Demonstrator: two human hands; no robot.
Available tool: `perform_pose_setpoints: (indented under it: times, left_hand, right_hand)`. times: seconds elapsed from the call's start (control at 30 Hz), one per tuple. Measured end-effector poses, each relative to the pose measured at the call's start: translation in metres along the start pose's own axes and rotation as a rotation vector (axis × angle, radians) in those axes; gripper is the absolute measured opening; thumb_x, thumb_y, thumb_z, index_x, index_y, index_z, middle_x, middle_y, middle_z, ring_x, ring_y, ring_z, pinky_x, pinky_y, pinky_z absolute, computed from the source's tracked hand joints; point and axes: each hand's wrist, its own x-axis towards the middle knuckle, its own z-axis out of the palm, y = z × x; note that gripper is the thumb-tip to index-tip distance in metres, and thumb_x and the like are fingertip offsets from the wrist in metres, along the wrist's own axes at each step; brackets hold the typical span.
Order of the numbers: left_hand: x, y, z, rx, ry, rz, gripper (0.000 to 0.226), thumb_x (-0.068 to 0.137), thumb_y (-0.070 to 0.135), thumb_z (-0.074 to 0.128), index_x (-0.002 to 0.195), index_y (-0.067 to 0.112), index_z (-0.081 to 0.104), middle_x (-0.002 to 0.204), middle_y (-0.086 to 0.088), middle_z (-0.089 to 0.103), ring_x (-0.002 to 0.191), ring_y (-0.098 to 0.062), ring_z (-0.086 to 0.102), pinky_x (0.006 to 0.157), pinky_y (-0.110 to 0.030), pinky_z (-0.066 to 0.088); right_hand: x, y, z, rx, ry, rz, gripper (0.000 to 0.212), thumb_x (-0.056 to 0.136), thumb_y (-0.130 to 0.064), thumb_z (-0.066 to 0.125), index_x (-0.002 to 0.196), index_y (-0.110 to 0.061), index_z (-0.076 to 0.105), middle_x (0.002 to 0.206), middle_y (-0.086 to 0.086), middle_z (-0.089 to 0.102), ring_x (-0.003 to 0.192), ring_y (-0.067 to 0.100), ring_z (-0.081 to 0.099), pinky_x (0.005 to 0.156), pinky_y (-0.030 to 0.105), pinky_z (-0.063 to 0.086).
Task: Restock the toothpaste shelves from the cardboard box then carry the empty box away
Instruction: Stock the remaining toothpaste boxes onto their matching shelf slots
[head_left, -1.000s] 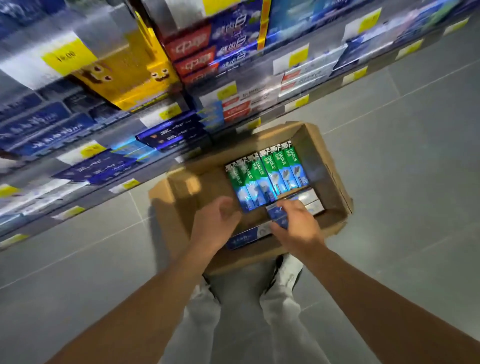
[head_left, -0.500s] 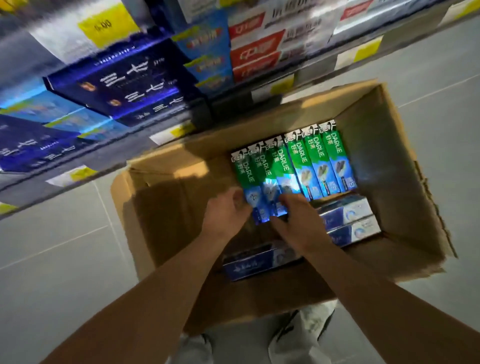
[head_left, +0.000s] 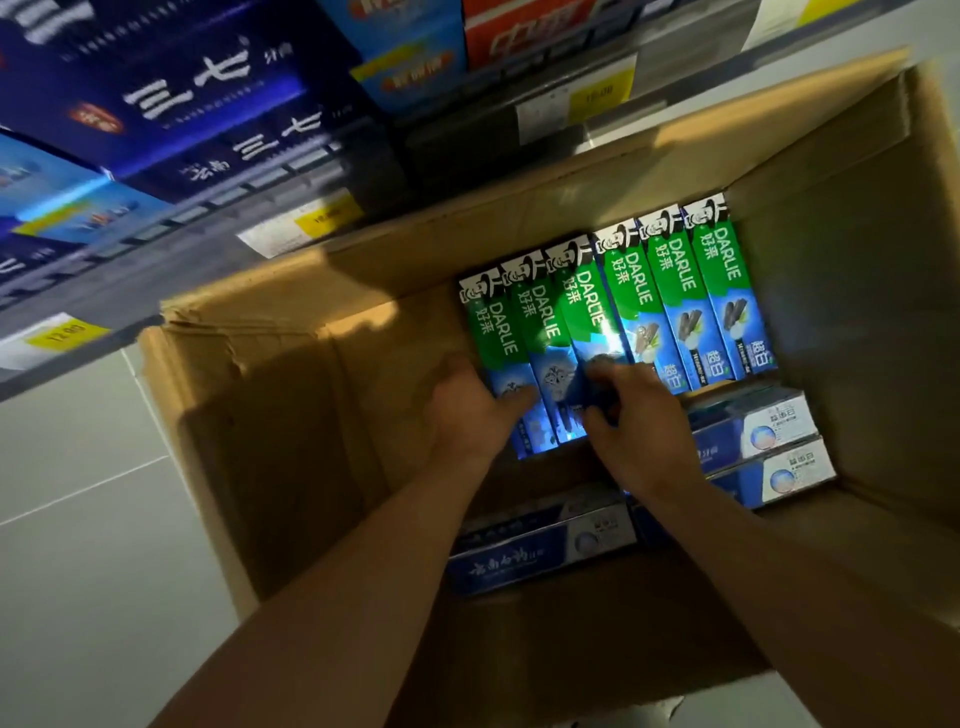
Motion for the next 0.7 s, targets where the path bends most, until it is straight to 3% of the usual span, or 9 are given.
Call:
perform_pose_setpoints:
  times: [0.27,0.4,0.53,0.63,0.7]
  left_hand:
    - [0.0,-0.012,-0.012,0.065,0.014,0.036,0.057,0.074,0.051,0.078,0.103,0.011,0.051,0.082,0.0,0.055,0.075,-0.018,0.055,0.054,-0.029,0.034]
    - [-0.003,0.001,0.008,-0.031,0.028,0.082,0.055,0.076,0.037,0.08,0.114,0.007,0.053,0.103,-0.008,0.062,0.091,-0.025,0.061,0.067,-0.03,0.043]
    - [-0.01,0.012,0.025,-0.039,0.116,0.076,0.068,0.069,0.032,0.084,0.12,0.003,0.051,0.118,-0.012,0.048,0.102,-0.026,0.053,0.076,-0.034,0.044]
    - [-0.016,0.013,0.032,-0.171,0.145,0.049,0.059,0.07,0.016,0.079,0.122,0.005,0.053,0.121,-0.012,0.049,0.106,-0.025,0.052,0.079,-0.028,0.042]
    - [-0.021,0.012,0.032,-0.276,0.14,0.058,0.054,0.071,0.011,0.075,0.121,0.01,0.056,0.116,-0.008,0.056,0.095,-0.013,0.056,0.074,-0.02,0.04]
  right_hand:
    - [-0.013,-0.012,0.012,-0.002,-0.003,-0.009,0.036,0.085,-0.01,0.067,0.121,-0.01,0.06,0.118,0.009,0.057,0.099,0.026,0.06,0.08,0.035,0.05]
    - [-0.015,-0.01,0.015,-0.014,0.008,-0.012,0.035,0.084,-0.007,0.066,0.119,-0.009,0.061,0.115,0.01,0.058,0.099,0.026,0.06,0.078,0.029,0.045]
    - [-0.018,-0.003,0.014,-0.018,0.019,-0.001,0.033,0.084,-0.007,0.064,0.117,-0.01,0.063,0.111,0.009,0.058,0.096,0.026,0.06,0.077,0.03,0.046]
    - [-0.019,-0.001,0.009,-0.022,0.047,0.019,0.032,0.085,-0.009,0.063,0.116,-0.013,0.064,0.11,0.006,0.057,0.092,0.019,0.058,0.075,0.023,0.038]
    - [-0.02,0.002,0.005,-0.011,0.072,0.035,0.031,0.085,-0.008,0.061,0.115,-0.014,0.064,0.108,0.005,0.057,0.086,0.014,0.056,0.073,0.022,0.037]
